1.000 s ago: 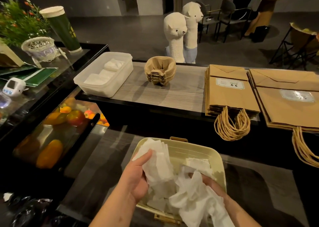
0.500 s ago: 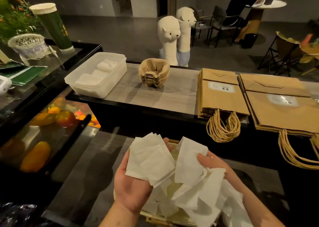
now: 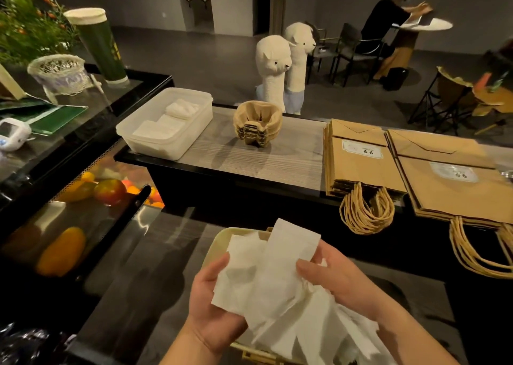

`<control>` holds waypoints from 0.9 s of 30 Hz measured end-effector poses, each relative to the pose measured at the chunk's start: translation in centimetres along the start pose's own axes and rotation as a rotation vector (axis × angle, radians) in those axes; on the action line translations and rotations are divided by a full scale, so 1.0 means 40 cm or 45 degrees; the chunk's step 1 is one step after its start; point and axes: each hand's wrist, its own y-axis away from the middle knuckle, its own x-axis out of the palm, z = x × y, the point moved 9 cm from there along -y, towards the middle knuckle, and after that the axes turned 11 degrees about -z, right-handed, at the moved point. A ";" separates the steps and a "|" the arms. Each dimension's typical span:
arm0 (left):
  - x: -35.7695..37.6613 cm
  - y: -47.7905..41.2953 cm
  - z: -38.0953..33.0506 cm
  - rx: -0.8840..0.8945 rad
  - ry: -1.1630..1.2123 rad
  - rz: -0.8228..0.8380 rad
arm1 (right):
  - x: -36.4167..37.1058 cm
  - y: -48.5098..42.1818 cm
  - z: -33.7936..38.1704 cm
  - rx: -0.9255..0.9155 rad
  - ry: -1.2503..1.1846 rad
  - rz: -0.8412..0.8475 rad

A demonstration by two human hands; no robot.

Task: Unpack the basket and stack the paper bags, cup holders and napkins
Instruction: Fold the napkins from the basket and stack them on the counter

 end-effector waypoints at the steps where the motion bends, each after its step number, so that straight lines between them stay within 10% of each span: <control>1: 0.002 0.010 0.005 -0.023 -0.038 -0.005 | 0.016 0.005 0.001 0.023 0.010 -0.012; 8: -0.065 0.070 -0.039 -0.024 -0.702 -0.296 | 0.079 0.020 -0.047 0.131 0.119 -0.093; 15: -0.070 0.115 -0.108 -0.051 -0.733 -0.467 | 0.077 0.010 -0.019 0.050 0.207 -0.163; 22: -0.057 0.157 -0.156 -0.049 -0.651 -0.583 | 0.155 0.057 0.118 -0.244 1.269 -0.114; 27: -0.046 0.160 -0.158 -0.037 -0.569 -0.469 | 0.280 0.115 0.123 -0.350 1.389 0.193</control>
